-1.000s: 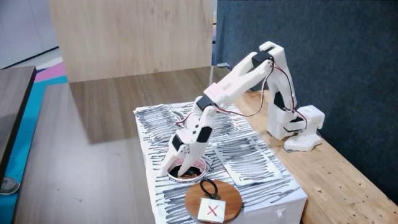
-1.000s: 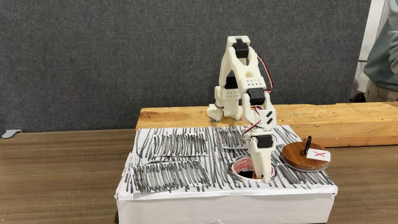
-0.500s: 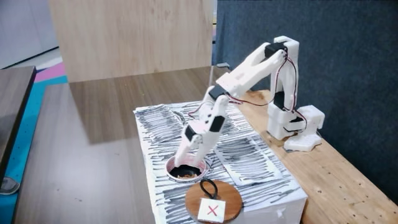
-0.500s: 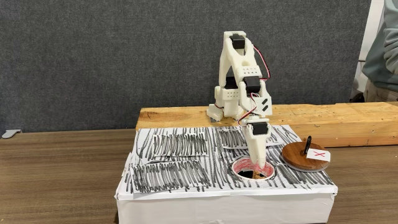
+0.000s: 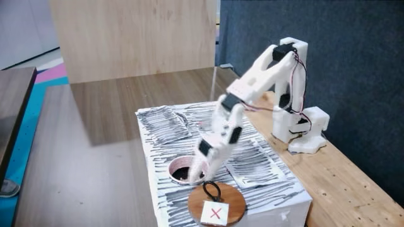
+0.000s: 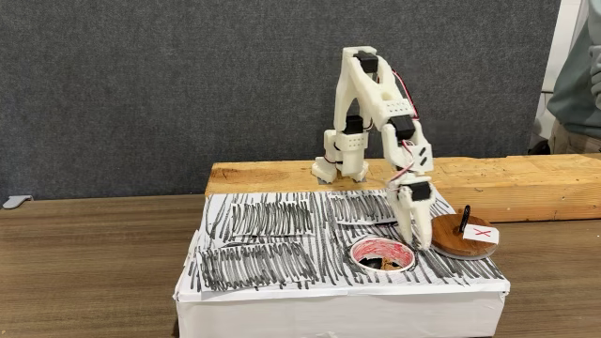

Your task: Pick the brown debris from the hole.

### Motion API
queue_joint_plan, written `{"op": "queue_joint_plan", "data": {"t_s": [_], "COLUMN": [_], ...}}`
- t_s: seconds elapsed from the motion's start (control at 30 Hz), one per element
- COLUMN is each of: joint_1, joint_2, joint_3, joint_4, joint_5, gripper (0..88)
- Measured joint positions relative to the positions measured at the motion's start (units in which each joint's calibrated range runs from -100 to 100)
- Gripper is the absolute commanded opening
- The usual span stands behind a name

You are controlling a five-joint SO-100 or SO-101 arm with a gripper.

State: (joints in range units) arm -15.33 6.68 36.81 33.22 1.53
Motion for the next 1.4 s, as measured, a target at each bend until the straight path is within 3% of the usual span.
{"op": "queue_joint_plan", "data": {"t_s": [1.4], "joint_1": [7.6], "joint_2": [-1.0], "joint_3": [-1.3], "joint_4": [0.1], "joint_5": [0.5], "gripper": [19.9]}}
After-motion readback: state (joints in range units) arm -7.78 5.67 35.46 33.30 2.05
